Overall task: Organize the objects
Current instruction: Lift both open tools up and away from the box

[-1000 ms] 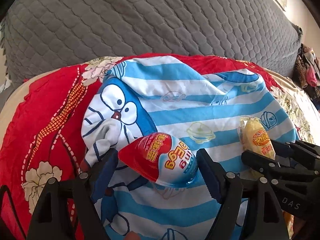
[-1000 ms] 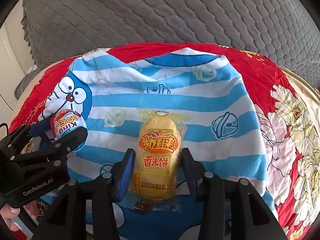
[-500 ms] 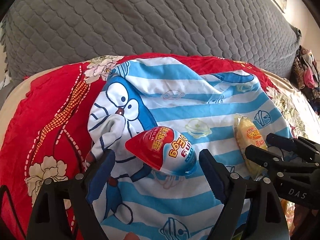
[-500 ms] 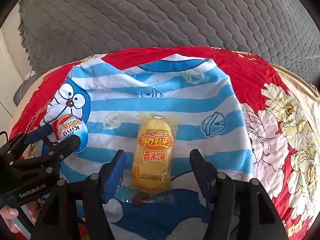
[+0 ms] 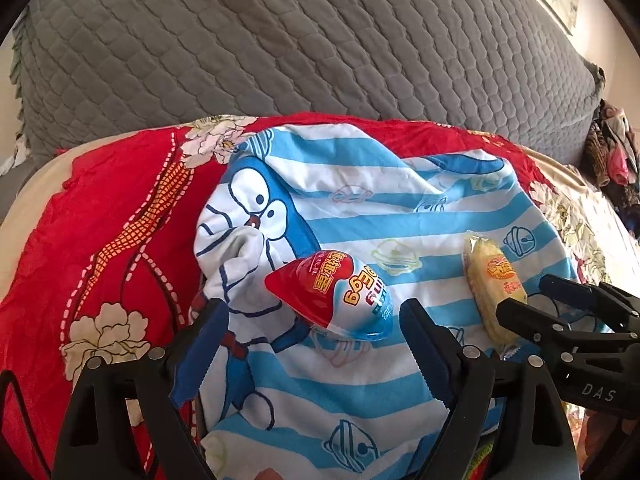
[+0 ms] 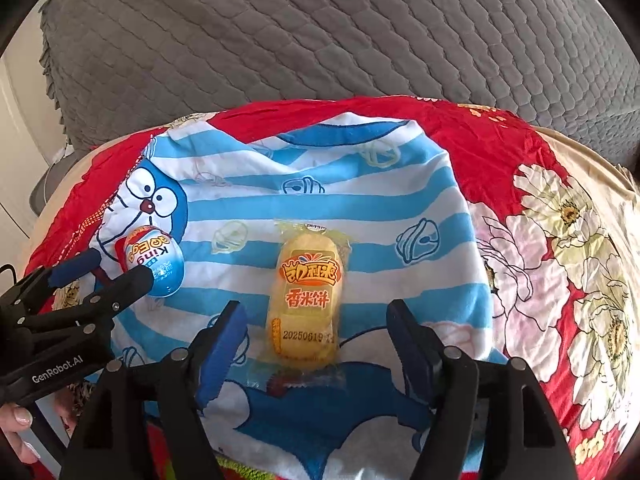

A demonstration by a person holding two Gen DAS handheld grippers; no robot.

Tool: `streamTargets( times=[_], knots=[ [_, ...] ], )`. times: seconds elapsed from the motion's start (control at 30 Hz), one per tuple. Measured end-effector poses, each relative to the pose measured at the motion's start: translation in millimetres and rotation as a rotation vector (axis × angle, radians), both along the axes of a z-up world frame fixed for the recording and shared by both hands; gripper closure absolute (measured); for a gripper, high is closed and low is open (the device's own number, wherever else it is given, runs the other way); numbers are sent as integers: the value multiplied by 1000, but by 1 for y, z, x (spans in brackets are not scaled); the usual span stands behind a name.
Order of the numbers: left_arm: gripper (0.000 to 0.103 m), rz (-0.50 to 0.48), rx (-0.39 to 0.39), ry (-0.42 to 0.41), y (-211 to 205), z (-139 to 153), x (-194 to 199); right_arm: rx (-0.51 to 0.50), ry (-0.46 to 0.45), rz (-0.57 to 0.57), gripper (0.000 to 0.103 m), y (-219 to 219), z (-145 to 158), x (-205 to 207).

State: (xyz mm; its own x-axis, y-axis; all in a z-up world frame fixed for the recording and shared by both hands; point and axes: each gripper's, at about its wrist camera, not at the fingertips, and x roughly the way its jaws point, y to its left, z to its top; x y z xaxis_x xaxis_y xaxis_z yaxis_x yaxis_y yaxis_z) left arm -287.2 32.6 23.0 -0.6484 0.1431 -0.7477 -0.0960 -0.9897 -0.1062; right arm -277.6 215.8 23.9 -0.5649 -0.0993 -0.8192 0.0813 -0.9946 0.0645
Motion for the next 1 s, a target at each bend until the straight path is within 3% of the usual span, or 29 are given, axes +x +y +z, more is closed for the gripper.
streamTargets(
  times=[0.5, 0.73, 1.0],
  knots=[
    [15, -6, 0, 10, 0, 14, 28, -1, 1, -2, 26, 3, 13, 30],
    [15, -13, 6, 17, 0, 22, 44, 10, 8, 7, 5, 0, 20, 44],
    [15, -17, 4, 22, -4, 26, 58, 10, 15, 20, 1, -3, 26, 57]
  ],
)
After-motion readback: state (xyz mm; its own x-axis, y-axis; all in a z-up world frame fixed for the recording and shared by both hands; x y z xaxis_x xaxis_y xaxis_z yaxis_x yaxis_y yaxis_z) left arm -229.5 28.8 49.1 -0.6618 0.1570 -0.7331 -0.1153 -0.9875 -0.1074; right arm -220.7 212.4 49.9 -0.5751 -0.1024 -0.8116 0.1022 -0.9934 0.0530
